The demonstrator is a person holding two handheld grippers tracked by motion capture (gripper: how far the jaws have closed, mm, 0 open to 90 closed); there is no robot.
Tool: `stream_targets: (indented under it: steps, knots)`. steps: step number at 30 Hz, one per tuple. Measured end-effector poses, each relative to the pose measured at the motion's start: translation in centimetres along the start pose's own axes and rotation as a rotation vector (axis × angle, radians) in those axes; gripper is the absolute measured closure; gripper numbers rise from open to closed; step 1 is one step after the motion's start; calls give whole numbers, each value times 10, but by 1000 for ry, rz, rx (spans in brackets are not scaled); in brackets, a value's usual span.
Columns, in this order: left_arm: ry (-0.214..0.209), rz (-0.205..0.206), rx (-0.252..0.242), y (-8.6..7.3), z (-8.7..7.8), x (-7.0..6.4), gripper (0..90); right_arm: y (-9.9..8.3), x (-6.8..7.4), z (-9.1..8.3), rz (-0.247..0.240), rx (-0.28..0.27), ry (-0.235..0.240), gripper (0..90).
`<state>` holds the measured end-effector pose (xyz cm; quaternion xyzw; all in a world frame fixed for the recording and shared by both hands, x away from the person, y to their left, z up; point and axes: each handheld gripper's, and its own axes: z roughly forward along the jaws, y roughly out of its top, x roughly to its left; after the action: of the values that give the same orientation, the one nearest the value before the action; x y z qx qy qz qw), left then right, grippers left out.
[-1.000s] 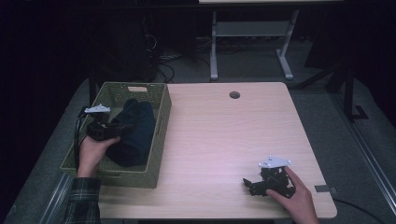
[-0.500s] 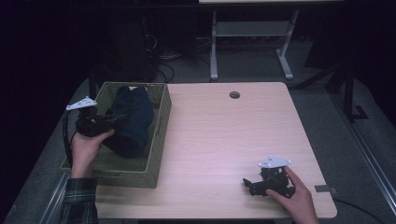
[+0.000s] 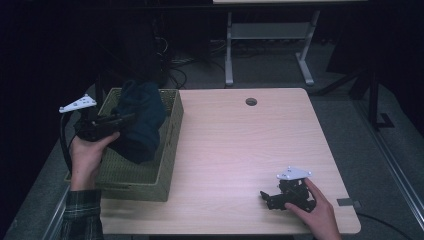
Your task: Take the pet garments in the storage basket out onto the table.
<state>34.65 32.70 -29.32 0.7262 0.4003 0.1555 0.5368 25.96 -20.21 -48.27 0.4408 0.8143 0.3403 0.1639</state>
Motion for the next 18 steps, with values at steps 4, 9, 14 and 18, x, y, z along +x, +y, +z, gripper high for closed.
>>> stream_targets:
  steps: [4,9,14,18]
  knots:
    - [-29,18,-11,8,2,-10,729,0,0,0,0,0,1,0]
    - [-59,45,-26,15,6,-23,730,0,0,0,0,2,2,0]
    - [-105,63,-38,23,12,-36,731,0,0,0,1,2,1,0]
    - [-139,76,-39,28,23,-46,731,1,0,0,1,4,0,0]
